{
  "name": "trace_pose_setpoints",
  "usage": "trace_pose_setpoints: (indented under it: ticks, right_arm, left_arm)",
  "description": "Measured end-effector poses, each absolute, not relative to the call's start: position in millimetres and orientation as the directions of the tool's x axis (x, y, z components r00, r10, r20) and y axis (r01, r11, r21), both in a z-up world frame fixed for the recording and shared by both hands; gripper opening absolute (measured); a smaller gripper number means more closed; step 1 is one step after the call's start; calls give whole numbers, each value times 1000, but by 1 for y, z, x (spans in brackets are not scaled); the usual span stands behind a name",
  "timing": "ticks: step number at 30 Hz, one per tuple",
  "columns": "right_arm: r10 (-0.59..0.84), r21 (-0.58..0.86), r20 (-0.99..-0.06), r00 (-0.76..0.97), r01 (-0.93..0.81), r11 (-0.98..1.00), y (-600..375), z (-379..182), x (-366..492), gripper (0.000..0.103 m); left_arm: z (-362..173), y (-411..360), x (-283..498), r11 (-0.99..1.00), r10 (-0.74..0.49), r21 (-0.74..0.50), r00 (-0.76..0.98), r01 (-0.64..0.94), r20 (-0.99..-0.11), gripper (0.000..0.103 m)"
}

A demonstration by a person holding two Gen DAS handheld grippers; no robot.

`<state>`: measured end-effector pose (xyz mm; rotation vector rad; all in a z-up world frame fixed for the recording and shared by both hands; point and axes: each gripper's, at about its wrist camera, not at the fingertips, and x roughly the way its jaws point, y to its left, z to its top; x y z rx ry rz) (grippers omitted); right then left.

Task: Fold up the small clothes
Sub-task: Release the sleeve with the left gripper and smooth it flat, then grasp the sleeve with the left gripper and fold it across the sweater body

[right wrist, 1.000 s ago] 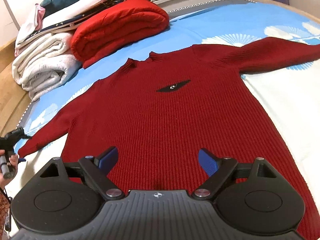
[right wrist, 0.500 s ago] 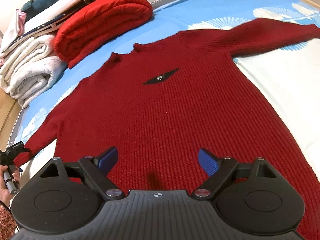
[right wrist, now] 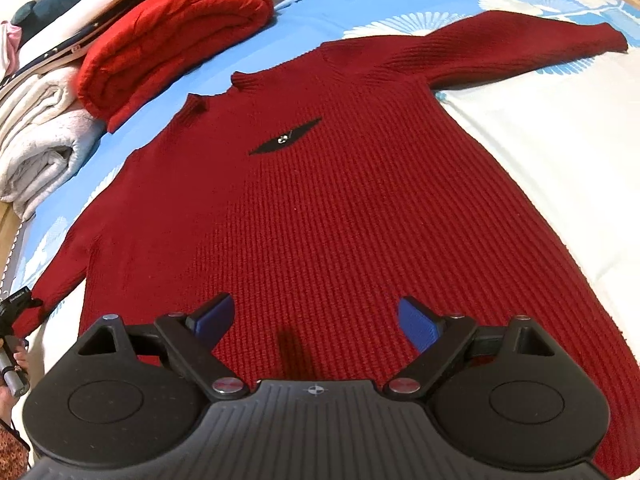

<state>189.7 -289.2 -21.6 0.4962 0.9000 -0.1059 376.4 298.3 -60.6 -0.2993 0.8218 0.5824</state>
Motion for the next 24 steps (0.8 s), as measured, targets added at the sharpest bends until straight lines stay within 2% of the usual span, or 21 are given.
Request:
trace_pose_setpoints:
  ticks: [5,6,7,9,14,17,21,24]
  right_arm:
    - [119,368,-779,616,294,882,-289,-24,190,90]
    - [119,368,-779,616,295,882,-290,-24,190,90]
    - [120,370,-779,615,297,881,-290,-23,190,90]
    - [123,376,-781,612,304,876,-290,-23,191,90]
    - [156,418,-762,629,294,860,-287,-16,188,90]
    - [176,447,-730,660,267,854,-288,-6,184,90]
    - [168,462,-701,693,262,847,-296,5,179,90]
    - [168,483,-691,703,276,831,-304,8,177,90]
  left_arm:
    - [-61,298,377,807,372,-33,550,-590,-747,101]
    - [-60,297,376,807,383,-28,559,-590,-736,88]
    - [-58,294,374,810,401,-15,572,-587,-716,61]
    - [-50,290,373,824,386,-29,598,-565,-703,21]
    - [-7,267,373,805,420,-48,625,-591,-658,17]
    - [37,220,387,858,390,-39,699,-513,-600,16]
    - [92,119,409,939,240,-77,800,-335,-550,16]
    - [109,16,410,986,89,-77,847,-151,-525,16]
